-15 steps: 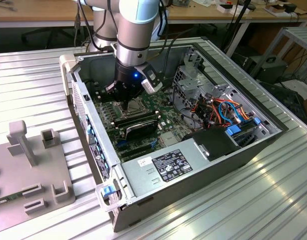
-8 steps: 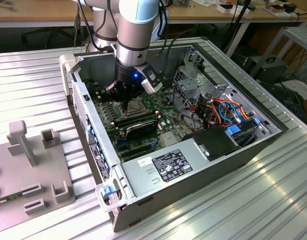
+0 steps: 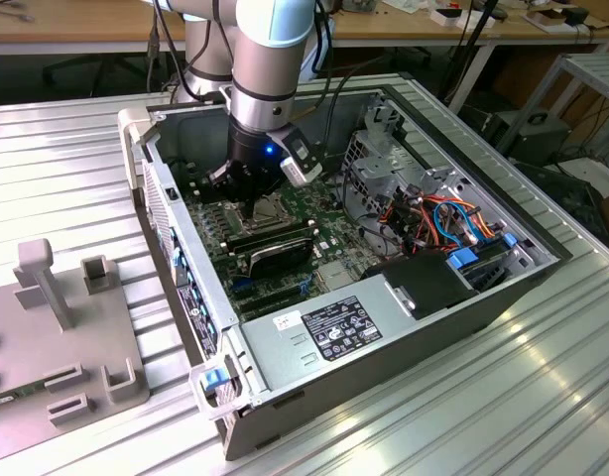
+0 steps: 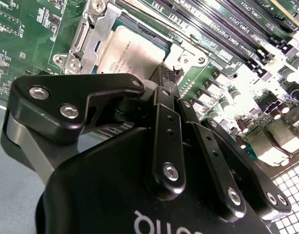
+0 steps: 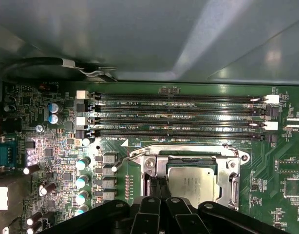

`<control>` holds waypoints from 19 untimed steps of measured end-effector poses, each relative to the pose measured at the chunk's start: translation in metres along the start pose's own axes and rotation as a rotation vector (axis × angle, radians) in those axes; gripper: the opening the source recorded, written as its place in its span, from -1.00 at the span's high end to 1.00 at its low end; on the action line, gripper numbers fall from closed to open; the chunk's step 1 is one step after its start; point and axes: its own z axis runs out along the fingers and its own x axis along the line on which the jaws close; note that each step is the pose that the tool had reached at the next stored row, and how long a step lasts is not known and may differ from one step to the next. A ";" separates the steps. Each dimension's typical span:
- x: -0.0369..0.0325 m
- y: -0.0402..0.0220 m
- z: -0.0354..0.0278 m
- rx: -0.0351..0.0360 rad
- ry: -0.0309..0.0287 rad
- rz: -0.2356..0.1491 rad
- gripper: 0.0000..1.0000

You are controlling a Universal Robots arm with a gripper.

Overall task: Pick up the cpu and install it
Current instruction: 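Close the cpu cover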

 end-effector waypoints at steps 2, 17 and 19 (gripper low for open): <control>0.0000 0.0000 -0.0037 0.0015 0.0004 0.000 0.78; 0.0002 0.0002 -0.0504 0.0086 0.0009 0.000 0.78; 0.0002 0.0003 -0.0546 0.0093 0.0009 0.000 0.78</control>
